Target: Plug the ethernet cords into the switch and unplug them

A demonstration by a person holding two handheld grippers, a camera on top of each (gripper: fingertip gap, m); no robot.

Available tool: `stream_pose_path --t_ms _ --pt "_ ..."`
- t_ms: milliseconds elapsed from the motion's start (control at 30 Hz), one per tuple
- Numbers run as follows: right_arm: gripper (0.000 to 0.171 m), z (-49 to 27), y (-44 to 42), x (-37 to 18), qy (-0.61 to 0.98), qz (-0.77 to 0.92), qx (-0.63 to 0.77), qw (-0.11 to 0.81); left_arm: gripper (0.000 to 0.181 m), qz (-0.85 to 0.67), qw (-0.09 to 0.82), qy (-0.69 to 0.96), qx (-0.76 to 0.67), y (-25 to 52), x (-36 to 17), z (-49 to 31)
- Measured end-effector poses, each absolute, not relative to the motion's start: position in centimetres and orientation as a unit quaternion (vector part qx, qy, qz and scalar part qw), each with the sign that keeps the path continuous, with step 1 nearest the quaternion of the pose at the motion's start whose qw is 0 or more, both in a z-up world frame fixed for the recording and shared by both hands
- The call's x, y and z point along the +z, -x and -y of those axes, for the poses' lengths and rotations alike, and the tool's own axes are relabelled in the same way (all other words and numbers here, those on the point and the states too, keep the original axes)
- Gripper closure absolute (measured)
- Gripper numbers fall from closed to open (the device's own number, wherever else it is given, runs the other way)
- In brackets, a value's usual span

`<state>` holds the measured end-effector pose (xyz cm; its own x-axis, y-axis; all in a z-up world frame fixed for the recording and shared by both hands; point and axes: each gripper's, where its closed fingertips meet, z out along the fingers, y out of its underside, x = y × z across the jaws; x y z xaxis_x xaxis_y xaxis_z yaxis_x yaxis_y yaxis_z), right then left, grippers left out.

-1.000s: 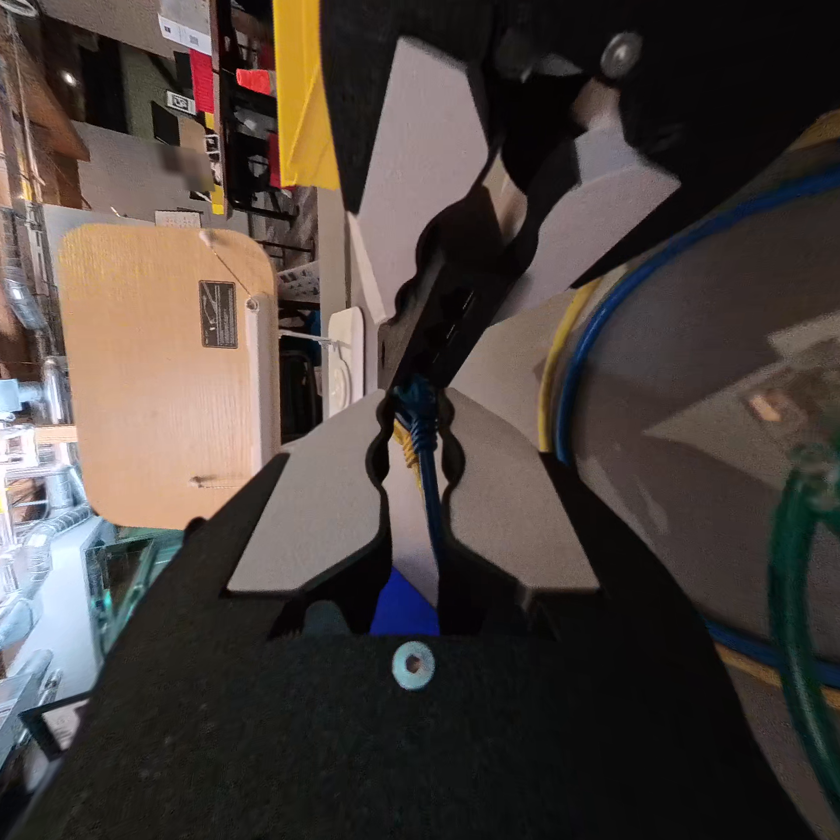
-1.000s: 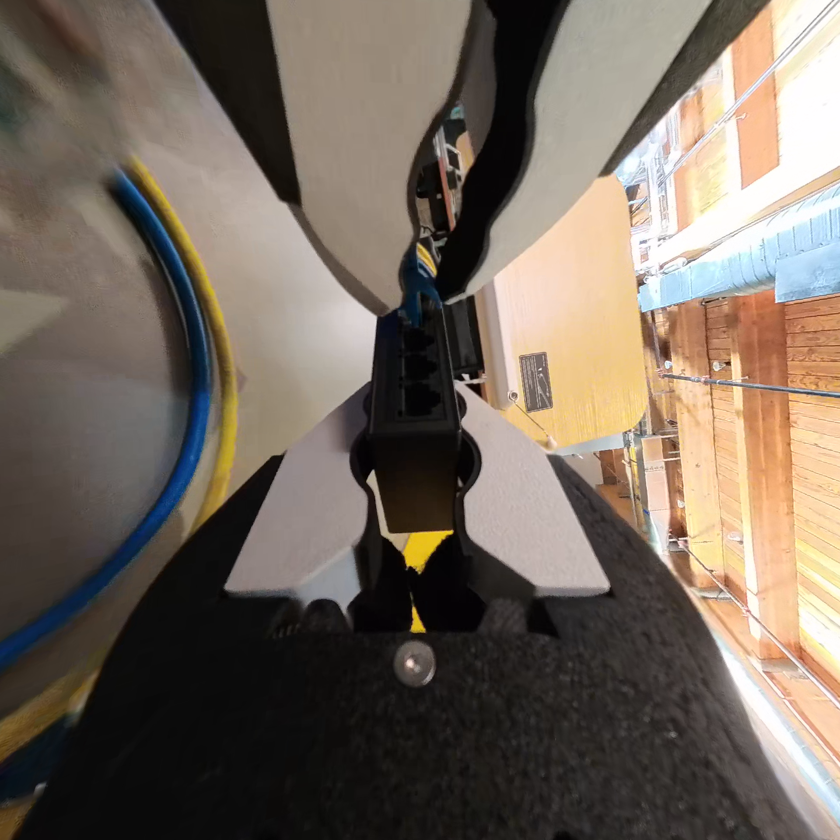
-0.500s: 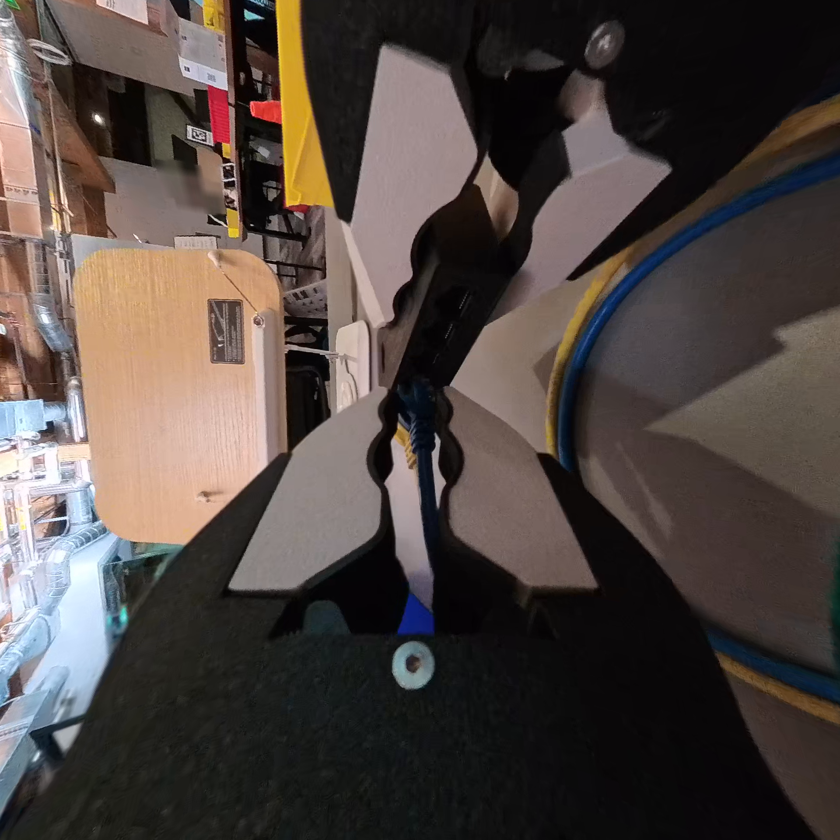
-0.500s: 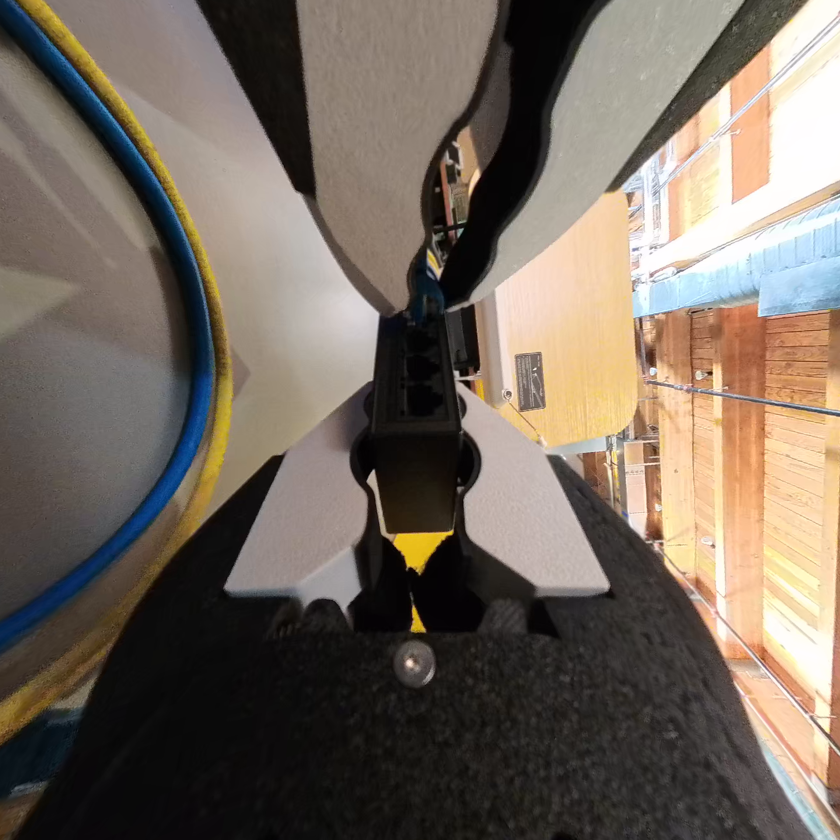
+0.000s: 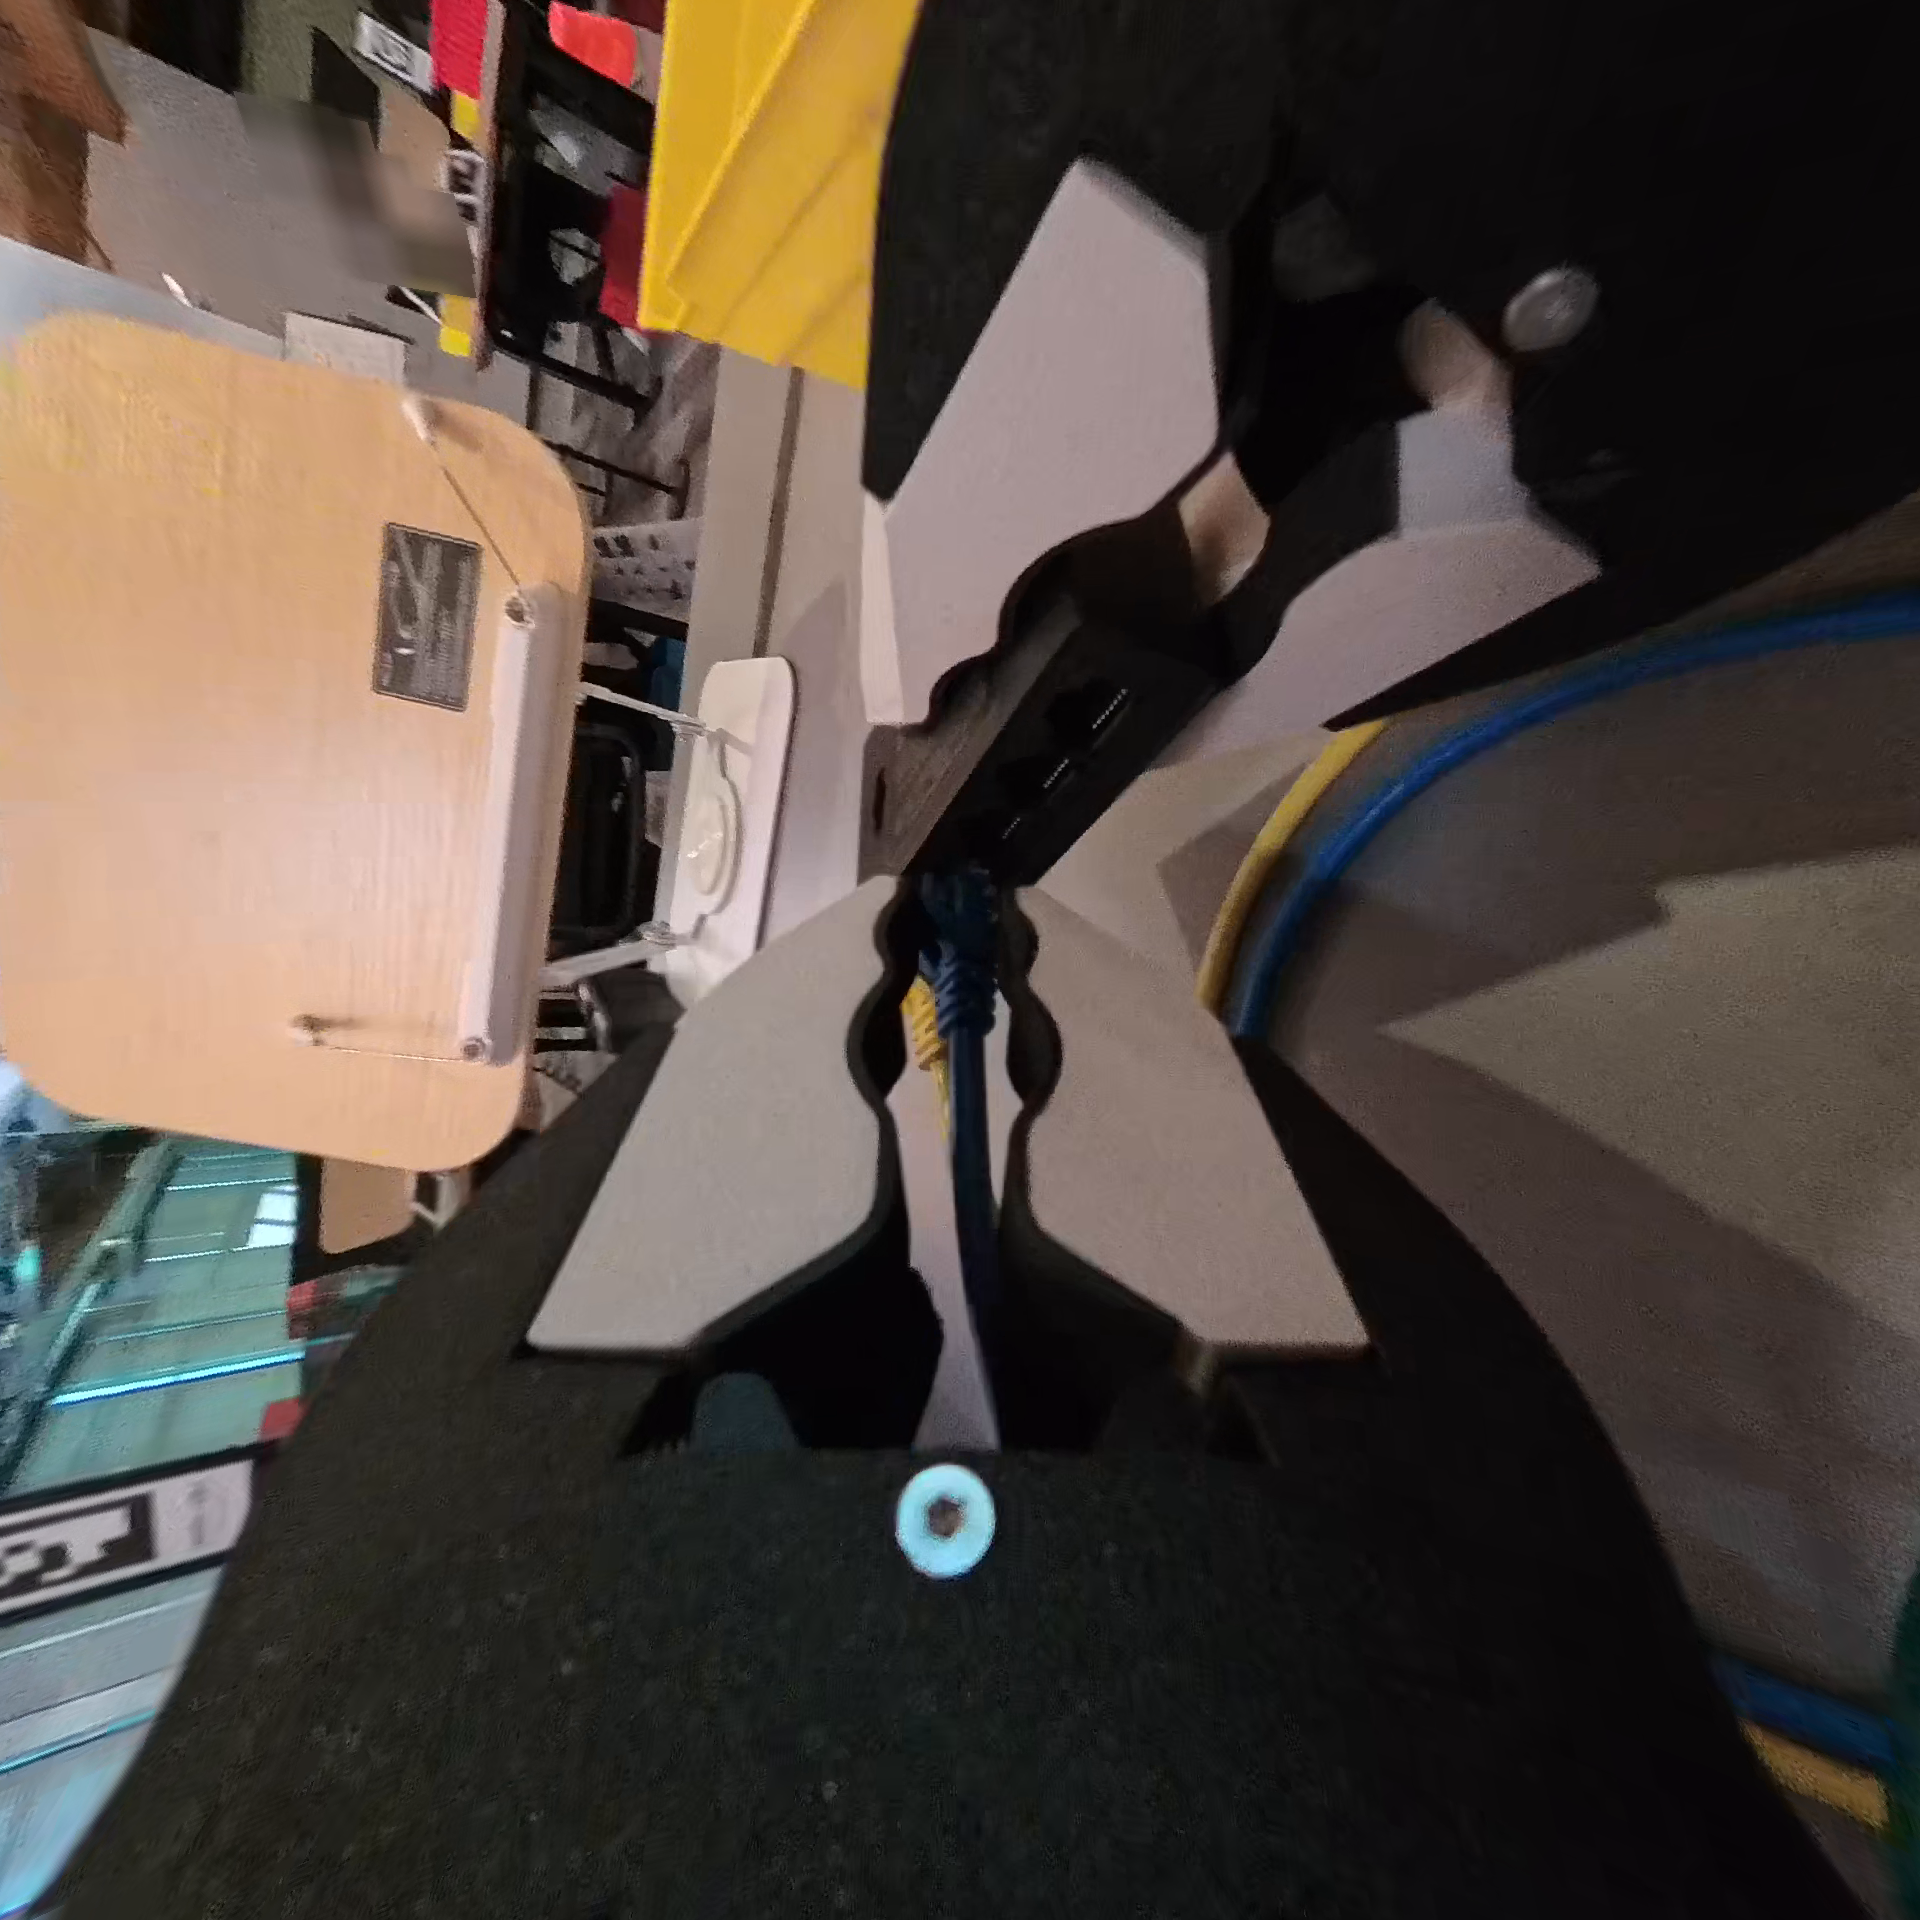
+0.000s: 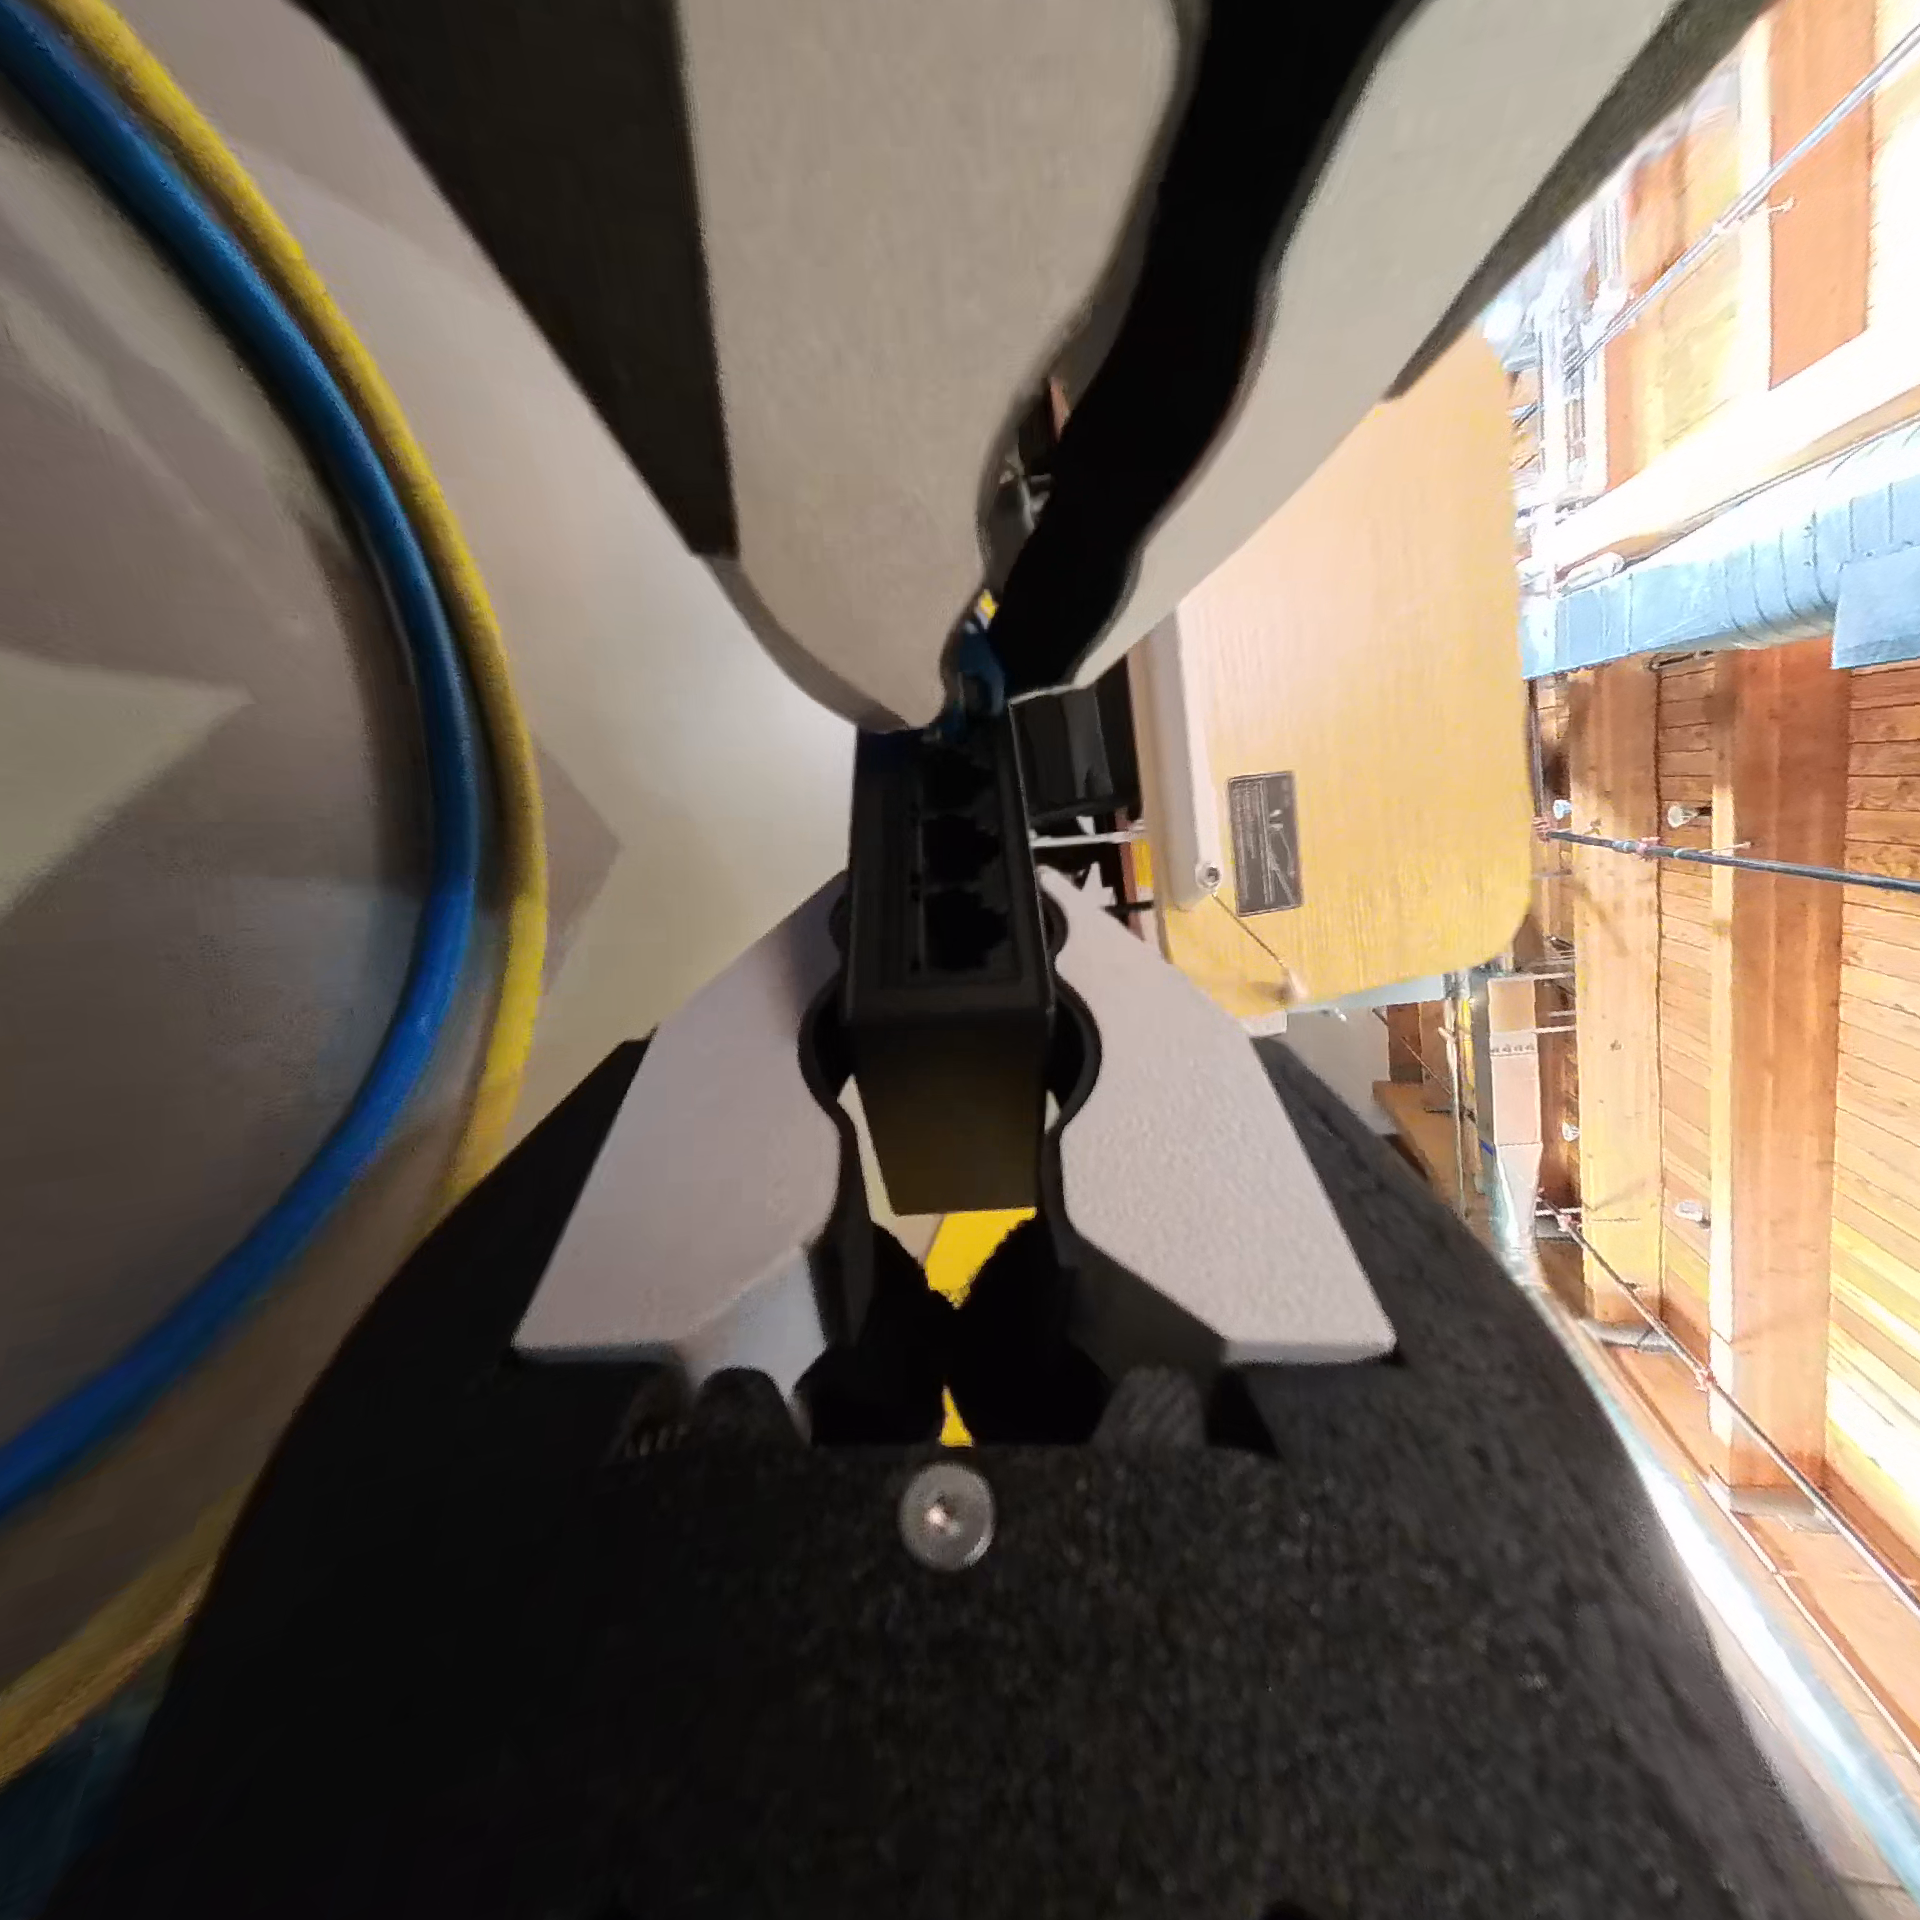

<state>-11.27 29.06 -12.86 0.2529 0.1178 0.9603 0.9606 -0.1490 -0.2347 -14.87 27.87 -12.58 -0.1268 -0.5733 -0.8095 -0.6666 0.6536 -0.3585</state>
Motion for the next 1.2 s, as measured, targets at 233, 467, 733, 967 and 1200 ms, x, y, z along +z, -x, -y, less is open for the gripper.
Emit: stream_pose_path --t_ms 233,467,733,967,1200 --pt "0.144 -29.0 10.6 -12.4 0.616 0.421 -0.446 0.493 0.165 -0.689 0.461 0.543 -0.136 16.6 -11.7 -26.9" --pt "0.144 -29.1 11.3 -12.5 0.612 0.431 -0.448 0.488 0.176 -0.655 0.423 0.595 -0.195 17.7 -12.0 -27.2" --pt "0.143 -29.4 11.5 -13.3 0.638 0.426 -0.425 0.481 0.176 -0.664 0.412 0.602 -0.164 18.2 -12.1 -27.0" --pt "0.144 -29.6 12.5 -14.1 0.655 0.429 -0.395 0.481 0.176 -0.67 0.395 0.604 -0.175 19.1 -12.6 -26.8" --pt "0.144 -28.8 13.4 -13.6 0.656 0.446 -0.385 0.473 0.151 -0.734 0.497 0.461 -0.046 18.0 -12.2 -27.2"
